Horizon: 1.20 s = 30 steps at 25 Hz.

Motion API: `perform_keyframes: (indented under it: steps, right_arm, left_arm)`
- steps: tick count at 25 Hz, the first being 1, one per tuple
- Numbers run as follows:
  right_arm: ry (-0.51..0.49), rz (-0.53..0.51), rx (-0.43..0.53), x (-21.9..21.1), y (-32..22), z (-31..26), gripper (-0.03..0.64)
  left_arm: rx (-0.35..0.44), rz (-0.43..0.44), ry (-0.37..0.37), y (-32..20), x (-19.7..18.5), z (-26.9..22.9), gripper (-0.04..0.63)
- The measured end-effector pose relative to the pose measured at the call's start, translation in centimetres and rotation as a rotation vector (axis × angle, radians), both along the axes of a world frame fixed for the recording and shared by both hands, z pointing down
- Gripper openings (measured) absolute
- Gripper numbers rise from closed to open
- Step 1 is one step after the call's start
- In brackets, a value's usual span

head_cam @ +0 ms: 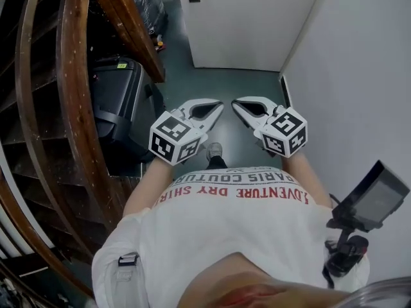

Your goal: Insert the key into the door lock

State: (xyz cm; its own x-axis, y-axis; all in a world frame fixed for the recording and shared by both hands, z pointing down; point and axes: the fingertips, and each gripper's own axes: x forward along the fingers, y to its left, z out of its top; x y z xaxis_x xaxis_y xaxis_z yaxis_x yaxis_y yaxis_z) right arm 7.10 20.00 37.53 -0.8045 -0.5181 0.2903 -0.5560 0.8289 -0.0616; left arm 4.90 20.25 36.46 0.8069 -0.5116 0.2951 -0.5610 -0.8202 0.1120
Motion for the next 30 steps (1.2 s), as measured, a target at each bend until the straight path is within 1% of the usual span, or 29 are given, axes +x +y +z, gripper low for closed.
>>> perform_keyframes:
  steps: [4, 8, 12, 20, 24, 30]
  right_arm:
    - [-0.011, 0.005, 0.032, 0.0, 4.0, -1.2, 0.002]
    - [-0.005, 0.011, 0.032, 0.4, 5.8, -1.7, 0.002]
    - [-0.017, 0.021, 0.042, 0.9, 7.4, -1.5, 0.002]
    - [-0.005, 0.007, 0.042, 0.5, 8.1, -1.7, 0.002]
    - [0.000, -0.004, 0.035, 0.2, 8.3, -1.5, 0.002]
    - [0.012, -0.010, 0.044, -0.1, 8.4, -1.4, 0.002]
  left_arm:
    - [0.006, -0.021, -0.011, 4.2, -0.7, -0.6, 0.002]
    - [0.013, -0.022, -0.028, 6.3, -0.5, -1.0, 0.002]
    - [0.014, -0.027, -0.027, 8.0, -0.4, -0.5, 0.002]
    - [0.005, -0.040, -0.023, 8.8, -0.9, -0.6, 0.002]
    - [0.006, -0.043, -0.038, 8.8, -1.0, -0.4, 0.002]
    - [0.003, -0.044, -0.029, 8.7, -1.2, -0.6, 0.002]
